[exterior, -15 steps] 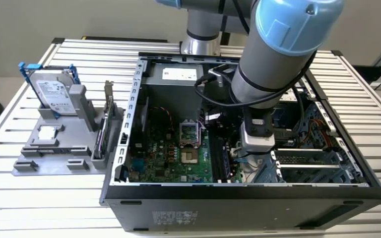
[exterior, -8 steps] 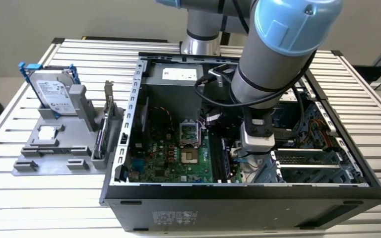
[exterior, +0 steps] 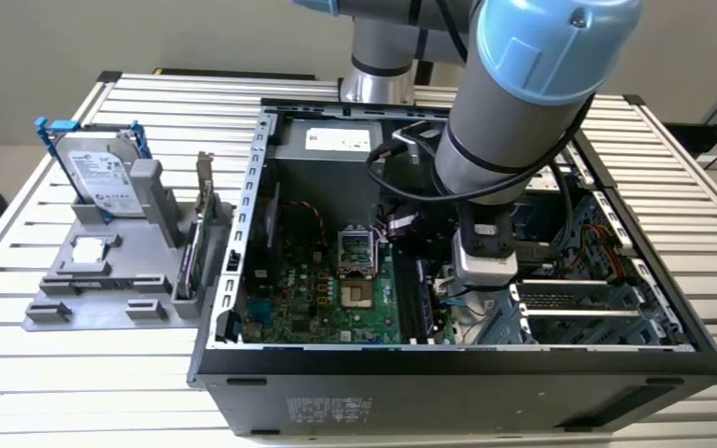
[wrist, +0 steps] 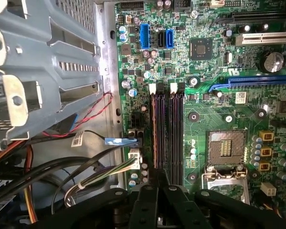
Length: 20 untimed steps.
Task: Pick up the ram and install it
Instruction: 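Press down the ram until it locks into place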
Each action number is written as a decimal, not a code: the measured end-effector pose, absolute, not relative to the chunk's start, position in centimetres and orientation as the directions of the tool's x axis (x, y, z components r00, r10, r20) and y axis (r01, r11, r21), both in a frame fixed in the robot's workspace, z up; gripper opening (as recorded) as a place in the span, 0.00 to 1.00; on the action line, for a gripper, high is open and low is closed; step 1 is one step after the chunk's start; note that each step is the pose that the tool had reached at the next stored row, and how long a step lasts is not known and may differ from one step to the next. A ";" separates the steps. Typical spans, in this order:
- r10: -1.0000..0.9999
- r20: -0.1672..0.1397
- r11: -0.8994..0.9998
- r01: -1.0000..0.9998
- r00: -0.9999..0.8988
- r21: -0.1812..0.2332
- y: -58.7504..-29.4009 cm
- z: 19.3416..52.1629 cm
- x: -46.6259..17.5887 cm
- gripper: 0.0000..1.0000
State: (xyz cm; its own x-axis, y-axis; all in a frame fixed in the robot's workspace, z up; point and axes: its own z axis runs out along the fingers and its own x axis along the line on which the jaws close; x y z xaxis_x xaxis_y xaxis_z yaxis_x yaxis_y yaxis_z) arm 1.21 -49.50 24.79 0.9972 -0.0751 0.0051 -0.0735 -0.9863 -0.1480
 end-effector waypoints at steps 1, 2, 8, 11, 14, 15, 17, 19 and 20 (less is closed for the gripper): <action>-0.075 0.006 -0.986 -0.073 0.997 -0.148 -49.5 24.8 1.2 0.00; -0.075 0.007 -0.986 -0.073 0.997 -0.148 -49.5 24.8 1.2 0.00; -0.075 0.014 -0.986 -0.072 0.997 -0.149 -49.5 24.8 1.2 0.00; -0.075 0.018 -0.986 -0.072 0.997 -0.149 -49.5 24.8 1.2 0.00; -0.075 0.021 -0.986 -0.071 0.997 -0.149 -49.5 24.8 1.2 0.00; -0.075 0.022 -0.986 -0.071 0.997 -0.149 -49.5 24.8 1.2 0.00; -0.075 0.025 -0.986 -0.071 0.997 -0.149 -49.5 24.8 1.2 0.00; -0.075 0.027 -0.986 -0.070 0.997 -0.150 -49.5 24.8 1.2 0.00; -0.075 0.028 -0.986 -0.070 0.997 -0.150 -49.5 24.8 1.2 0.00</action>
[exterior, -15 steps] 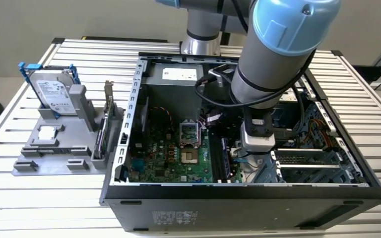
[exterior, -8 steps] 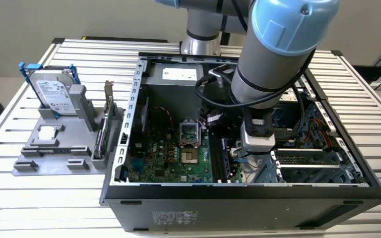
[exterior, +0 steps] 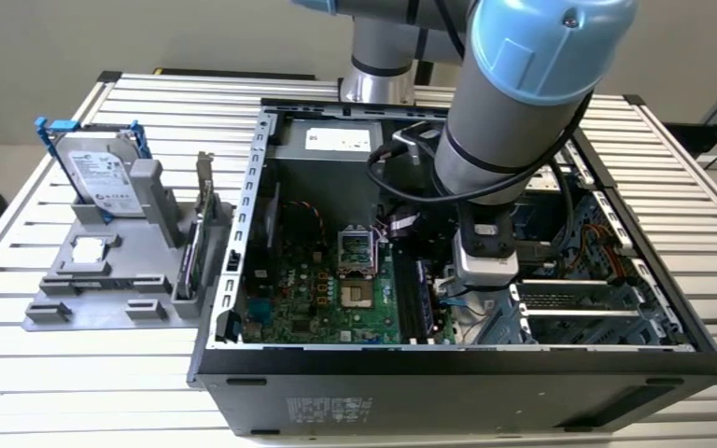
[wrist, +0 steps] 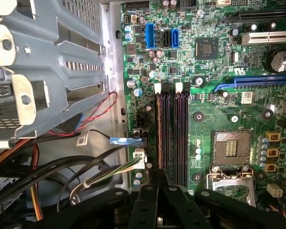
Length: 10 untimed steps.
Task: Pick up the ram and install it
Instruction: 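Press down the ram until it locks into place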
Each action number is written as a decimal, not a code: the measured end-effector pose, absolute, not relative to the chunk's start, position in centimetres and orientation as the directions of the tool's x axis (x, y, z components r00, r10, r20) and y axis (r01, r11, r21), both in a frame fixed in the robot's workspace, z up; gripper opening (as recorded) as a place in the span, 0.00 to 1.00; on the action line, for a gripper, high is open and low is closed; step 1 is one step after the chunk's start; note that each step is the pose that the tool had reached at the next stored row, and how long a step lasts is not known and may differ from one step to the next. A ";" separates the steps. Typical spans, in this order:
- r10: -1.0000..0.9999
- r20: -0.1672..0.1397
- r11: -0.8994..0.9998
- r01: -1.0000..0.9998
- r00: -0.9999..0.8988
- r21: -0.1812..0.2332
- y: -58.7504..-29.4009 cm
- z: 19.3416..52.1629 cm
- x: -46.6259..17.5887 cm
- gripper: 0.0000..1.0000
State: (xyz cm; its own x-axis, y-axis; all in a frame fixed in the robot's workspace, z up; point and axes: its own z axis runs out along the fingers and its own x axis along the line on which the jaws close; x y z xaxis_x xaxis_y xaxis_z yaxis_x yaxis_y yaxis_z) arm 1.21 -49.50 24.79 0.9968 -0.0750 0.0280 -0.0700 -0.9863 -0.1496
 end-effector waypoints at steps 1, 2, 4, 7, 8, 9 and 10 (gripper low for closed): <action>-0.075 0.029 -0.986 -0.070 0.997 -0.150 -49.5 24.8 1.2 0.00; -0.075 0.030 -0.986 -0.070 0.997 -0.150 -49.5 24.8 1.2 0.00; -0.075 0.033 -0.986 -0.069 0.997 -0.150 -49.5 24.8 1.2 0.00; -0.075 0.036 -0.986 -0.069 0.997 -0.150 -49.5 24.8 1.2 0.00; -0.075 0.037 -0.986 -0.069 0.996 -0.150 -49.5 24.8 1.2 0.00; -0.075 0.038 -0.986 -0.068 0.996 -0.150 -49.5 24.8 1.2 0.00; -0.075 0.040 -0.986 -0.068 0.996 -0.150 -49.5 24.8 1.2 0.00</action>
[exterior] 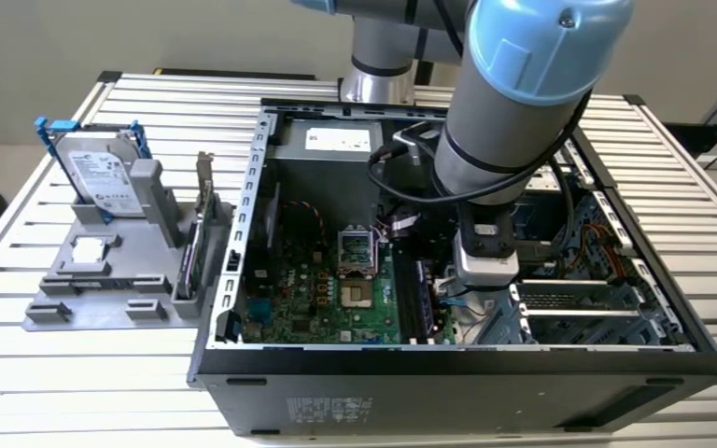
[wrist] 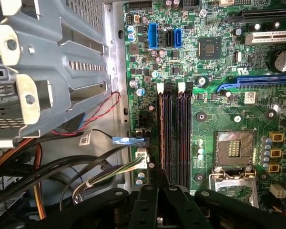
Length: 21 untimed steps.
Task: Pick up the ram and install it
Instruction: 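Press down the ram until it locks into place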
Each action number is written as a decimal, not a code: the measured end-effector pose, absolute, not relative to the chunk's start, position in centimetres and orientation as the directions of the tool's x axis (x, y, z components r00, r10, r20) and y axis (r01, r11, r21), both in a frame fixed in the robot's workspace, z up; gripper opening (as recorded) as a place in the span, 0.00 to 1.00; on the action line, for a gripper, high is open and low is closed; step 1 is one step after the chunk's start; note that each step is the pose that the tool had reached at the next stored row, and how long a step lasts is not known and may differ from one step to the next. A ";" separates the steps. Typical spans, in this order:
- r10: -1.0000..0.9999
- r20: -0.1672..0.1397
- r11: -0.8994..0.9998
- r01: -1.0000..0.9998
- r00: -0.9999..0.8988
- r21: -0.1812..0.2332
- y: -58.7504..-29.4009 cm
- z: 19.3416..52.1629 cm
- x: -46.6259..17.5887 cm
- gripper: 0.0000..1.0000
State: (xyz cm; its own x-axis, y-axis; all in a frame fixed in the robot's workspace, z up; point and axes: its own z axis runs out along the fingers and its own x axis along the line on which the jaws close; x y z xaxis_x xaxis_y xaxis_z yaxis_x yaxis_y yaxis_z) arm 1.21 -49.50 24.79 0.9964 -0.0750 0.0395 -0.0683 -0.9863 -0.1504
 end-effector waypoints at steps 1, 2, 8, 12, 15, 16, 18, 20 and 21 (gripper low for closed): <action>-0.075 0.041 -0.986 -0.068 0.996 -0.150 -49.5 24.8 1.2 0.00; -0.075 0.042 -0.986 -0.068 0.996 -0.151 -49.5 24.8 1.2 0.00; -0.075 0.049 -0.986 -0.067 0.996 -0.151 -49.5 24.8 1.2 0.00; -0.075 0.053 -0.986 -0.066 0.996 -0.151 -49.5 24.8 1.2 0.00; -0.075 0.057 -0.986 -0.066 0.996 -0.152 -49.5 24.8 1.2 0.00; -0.075 0.058 -0.986 -0.066 0.995 -0.152 -49.5 24.8 1.2 0.00; -0.075 0.060 -0.986 -0.065 0.995 -0.152 -49.5 24.8 1.2 0.00; -0.075 0.062 -0.986 -0.065 0.995 -0.152 -49.5 24.8 1.2 0.00; -0.073 0.062 -0.986 -0.063 0.995 -0.152 -49.5 24.8 1.2 0.00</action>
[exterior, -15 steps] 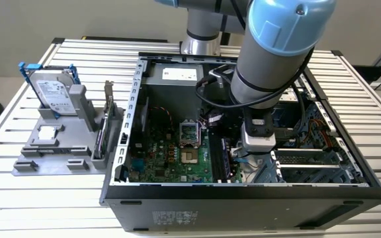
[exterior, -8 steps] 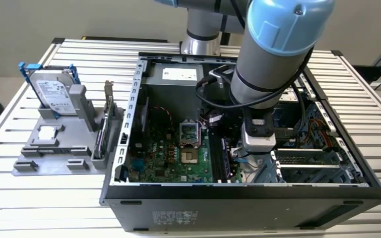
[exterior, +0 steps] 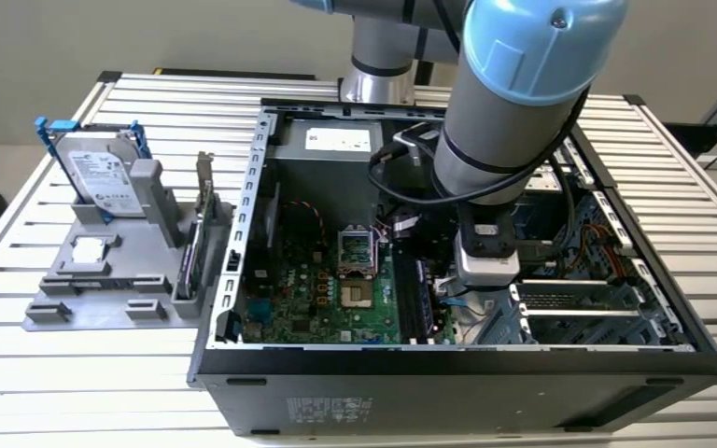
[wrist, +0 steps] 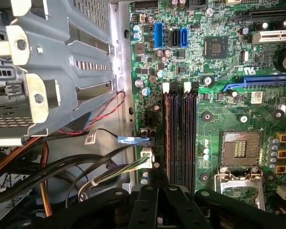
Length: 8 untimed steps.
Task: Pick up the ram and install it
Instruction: 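Press down the ram until it locks into place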
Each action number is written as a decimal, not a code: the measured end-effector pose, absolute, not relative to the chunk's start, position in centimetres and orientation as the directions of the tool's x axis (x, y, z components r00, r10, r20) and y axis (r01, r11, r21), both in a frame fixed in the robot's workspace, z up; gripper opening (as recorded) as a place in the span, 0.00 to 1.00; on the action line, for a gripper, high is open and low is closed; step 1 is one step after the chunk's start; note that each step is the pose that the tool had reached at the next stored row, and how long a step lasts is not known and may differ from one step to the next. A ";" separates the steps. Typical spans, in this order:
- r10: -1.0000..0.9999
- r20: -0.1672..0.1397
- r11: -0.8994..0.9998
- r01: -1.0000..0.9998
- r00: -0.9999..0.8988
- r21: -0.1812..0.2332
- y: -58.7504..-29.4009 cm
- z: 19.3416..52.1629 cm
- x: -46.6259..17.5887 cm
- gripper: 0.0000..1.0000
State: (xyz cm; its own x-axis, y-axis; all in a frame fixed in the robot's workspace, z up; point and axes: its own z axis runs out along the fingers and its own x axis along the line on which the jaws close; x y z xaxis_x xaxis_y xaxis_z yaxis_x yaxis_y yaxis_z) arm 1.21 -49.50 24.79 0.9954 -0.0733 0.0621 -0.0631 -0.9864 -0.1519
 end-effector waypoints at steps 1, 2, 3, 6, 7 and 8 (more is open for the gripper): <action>-0.070 0.062 -0.987 -0.060 0.996 -0.152 -49.5 24.8 1.2 0.00; -0.065 0.062 -0.987 -0.055 0.996 -0.152 -49.5 24.8 1.2 0.00; -0.059 0.062 -0.987 -0.049 0.996 -0.152 -49.5 24.8 1.2 0.00; -0.033 0.062 -0.988 -0.023 0.998 -0.152 -49.5 24.8 1.2 0.00; -0.022 0.062 -0.988 -0.012 0.998 -0.152 -49.5 24.8 1.2 0.00; -0.012 0.062 -0.988 -0.003 0.998 -0.152 -49.5 24.8 1.2 0.00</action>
State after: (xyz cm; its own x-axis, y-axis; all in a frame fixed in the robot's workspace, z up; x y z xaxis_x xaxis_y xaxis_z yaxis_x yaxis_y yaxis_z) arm 1.21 -49.50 24.79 0.9980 -0.0123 0.0621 -0.0027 -0.9884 -0.1518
